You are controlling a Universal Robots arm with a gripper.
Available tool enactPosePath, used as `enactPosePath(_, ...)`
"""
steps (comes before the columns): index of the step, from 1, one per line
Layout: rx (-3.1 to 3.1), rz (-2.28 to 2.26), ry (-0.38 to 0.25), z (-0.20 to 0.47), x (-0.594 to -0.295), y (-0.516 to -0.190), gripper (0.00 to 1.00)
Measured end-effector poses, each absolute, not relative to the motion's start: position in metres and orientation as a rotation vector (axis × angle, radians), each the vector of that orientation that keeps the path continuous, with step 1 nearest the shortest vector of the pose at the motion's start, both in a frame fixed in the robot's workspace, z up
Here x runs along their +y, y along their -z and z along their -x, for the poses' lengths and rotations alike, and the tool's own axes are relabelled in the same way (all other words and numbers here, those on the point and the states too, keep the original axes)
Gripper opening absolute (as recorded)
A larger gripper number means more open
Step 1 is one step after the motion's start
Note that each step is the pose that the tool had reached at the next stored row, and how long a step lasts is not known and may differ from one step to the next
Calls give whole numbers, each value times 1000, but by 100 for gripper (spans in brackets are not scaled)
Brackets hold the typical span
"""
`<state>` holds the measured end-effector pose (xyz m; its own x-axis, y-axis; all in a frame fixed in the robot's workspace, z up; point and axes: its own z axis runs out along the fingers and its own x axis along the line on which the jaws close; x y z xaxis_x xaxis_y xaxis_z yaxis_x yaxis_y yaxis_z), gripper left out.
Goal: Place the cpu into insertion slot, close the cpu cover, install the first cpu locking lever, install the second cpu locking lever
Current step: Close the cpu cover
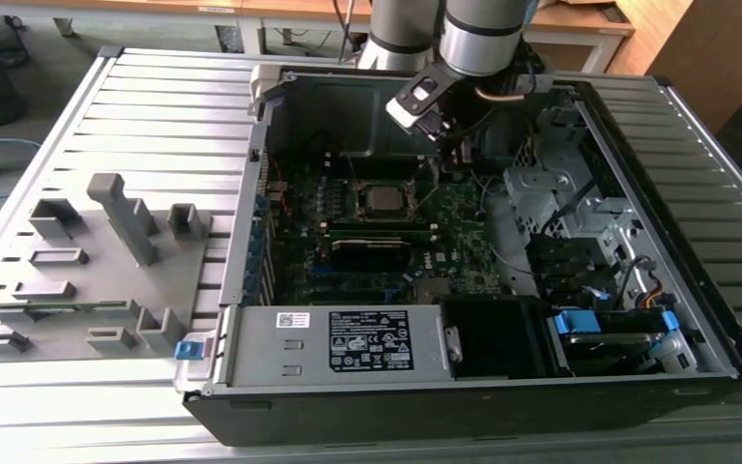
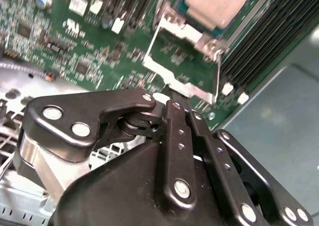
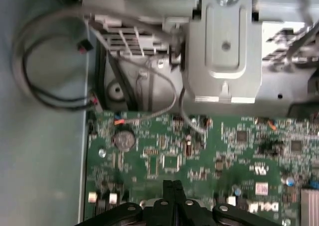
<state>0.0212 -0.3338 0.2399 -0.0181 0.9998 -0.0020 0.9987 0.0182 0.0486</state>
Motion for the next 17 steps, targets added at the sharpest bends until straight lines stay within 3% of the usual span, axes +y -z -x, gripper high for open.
enactPosePath(17,2215,-2175,-54,20,-334,-235,11)
